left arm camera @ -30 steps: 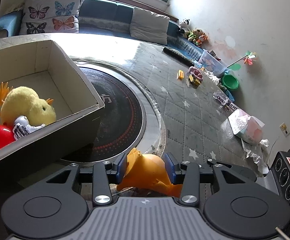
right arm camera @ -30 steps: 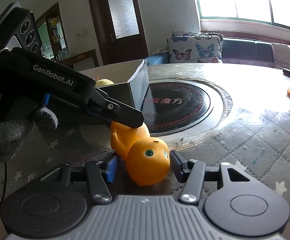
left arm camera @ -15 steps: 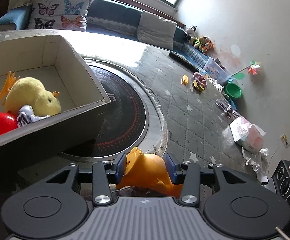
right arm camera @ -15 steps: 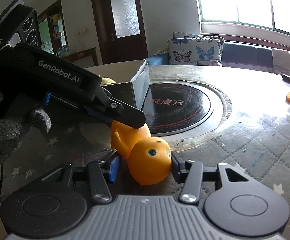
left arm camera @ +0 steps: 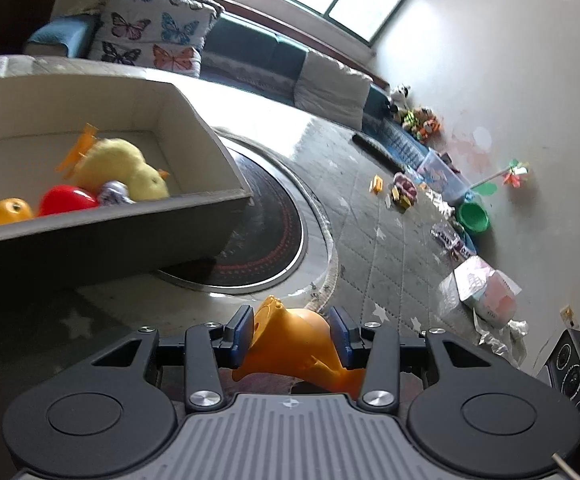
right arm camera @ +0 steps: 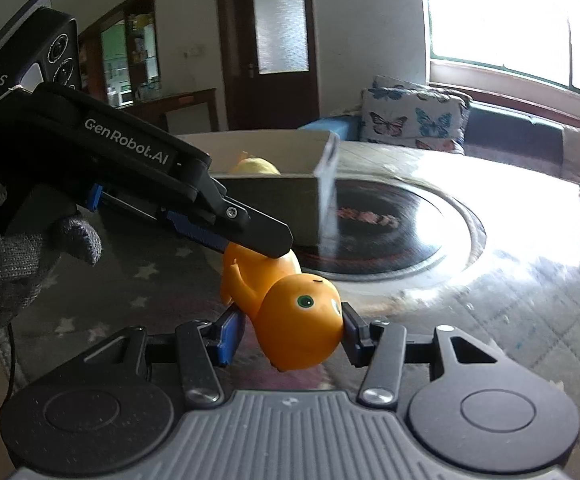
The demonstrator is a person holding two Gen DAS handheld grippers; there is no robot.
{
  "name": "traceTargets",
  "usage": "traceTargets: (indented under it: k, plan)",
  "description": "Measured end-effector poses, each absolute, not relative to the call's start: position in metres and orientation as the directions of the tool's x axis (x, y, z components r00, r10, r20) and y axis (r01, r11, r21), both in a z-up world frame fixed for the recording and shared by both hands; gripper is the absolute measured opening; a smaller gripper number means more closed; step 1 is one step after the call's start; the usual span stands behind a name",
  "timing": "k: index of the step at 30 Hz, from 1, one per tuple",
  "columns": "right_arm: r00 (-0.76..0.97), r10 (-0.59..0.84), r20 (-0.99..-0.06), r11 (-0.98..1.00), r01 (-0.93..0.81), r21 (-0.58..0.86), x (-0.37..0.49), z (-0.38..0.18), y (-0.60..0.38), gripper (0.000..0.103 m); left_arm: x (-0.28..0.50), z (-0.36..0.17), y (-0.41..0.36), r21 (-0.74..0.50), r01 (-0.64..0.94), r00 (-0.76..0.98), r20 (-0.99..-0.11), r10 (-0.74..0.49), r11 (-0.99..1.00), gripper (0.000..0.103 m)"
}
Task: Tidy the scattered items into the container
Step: 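Lower the orange duck into the white box with the right tool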
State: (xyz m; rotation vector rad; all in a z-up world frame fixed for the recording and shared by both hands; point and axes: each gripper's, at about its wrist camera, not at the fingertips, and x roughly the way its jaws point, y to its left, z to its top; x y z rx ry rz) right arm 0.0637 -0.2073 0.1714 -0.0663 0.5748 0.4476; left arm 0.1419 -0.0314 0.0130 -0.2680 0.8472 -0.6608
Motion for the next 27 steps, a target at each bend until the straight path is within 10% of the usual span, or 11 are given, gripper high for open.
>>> traceTargets:
  k: [27]
  plan:
    - [0.661, 0.575, -0.483, 0.768, -0.64, 0.039, 0.191, 0.221, -0.101, 0.05, 0.208, 0.069, 0.078, -0.37, 0.274, 0.71, -0.545, -0.446, 0.888, 0.044]
